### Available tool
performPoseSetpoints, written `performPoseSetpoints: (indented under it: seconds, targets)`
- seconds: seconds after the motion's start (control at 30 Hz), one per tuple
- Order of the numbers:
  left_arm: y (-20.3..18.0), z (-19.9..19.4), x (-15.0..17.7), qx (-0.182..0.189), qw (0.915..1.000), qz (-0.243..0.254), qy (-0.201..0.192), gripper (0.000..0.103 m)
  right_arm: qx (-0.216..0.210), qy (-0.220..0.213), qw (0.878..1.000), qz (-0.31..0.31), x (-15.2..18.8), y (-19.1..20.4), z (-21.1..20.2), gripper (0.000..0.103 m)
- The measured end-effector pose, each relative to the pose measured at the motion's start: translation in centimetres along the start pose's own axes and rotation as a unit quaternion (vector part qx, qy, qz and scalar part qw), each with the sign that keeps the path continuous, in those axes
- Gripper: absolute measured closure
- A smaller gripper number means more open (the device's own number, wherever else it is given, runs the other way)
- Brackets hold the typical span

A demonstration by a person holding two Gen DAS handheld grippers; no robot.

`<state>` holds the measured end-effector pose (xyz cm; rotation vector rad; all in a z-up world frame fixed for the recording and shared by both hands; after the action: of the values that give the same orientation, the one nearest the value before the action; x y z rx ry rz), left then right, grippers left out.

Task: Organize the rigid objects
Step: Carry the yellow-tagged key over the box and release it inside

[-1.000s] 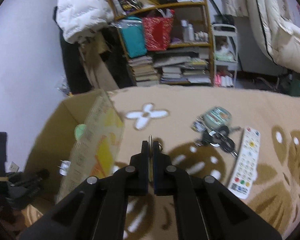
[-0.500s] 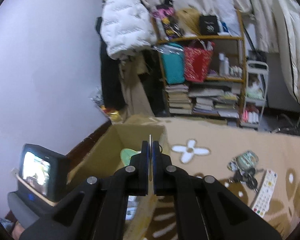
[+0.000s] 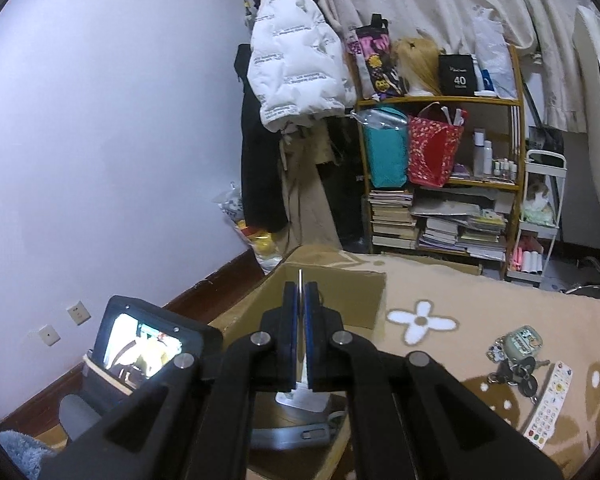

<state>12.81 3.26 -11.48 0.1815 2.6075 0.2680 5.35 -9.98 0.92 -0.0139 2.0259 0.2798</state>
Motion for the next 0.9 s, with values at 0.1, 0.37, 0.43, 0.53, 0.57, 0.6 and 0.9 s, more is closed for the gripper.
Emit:
performPoseSetpoints:
  seconds: [0.1, 0.37, 0.43, 0.53, 0.57, 0.6, 0.9]
  targets:
    - [0.1, 0.0, 0.0, 0.0, 1.0, 0.0, 0.0, 0.08, -0.006, 0.012, 1.0, 0.004, 0.6, 0.2, 0.6, 0.099]
    - [0.3, 0.1, 0.1, 0.001, 1.0, 0.0, 0.0, 0.08, 0.002, 0.053, 0.998, 0.02, 2.8, -0.7, 2.9, 0.099]
    - [0.2, 0.1, 0.1, 0.001, 1.0, 0.0, 0.0, 0.08, 0.004, 0.062, 0.998, 0.028, 3.3, -1.3, 3.3, 0.099]
    - [0.2, 0.1, 0.1, 0.0, 1.0, 0.0, 0.0, 0.08, 0.009, 0.068, 0.997, 0.032, 3.7, -1.8, 3.7, 0.099]
    - [0.2, 0.1, 0.0, 0.0, 1.0, 0.0, 0.0, 0.08, 0.009, 0.071, 0.997, 0.035, 3.8, -2.0, 3.8, 0.099]
    - [0.3, 0.1, 0.1, 0.0, 1.0, 0.0, 0.0, 0.08, 0.012, 0.073, 0.997, 0.037, 3.9, -2.2, 3.9, 0.099]
    - [0.4, 0.4, 0.1, 0.003, 1.0, 0.0, 0.001, 0.08, 0.04, 0.082, 0.995, 0.048, 3.9, -3.7, 4.2, 0.087]
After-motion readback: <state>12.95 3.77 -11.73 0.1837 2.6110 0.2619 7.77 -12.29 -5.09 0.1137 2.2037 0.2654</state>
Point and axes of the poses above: each gripper's, at about its wrist camera, not at the fingertips, and z roughly the way its jaws point, y to its left, x to its underside, the point moved 2 cm from there along z, roughly the way its jaws point
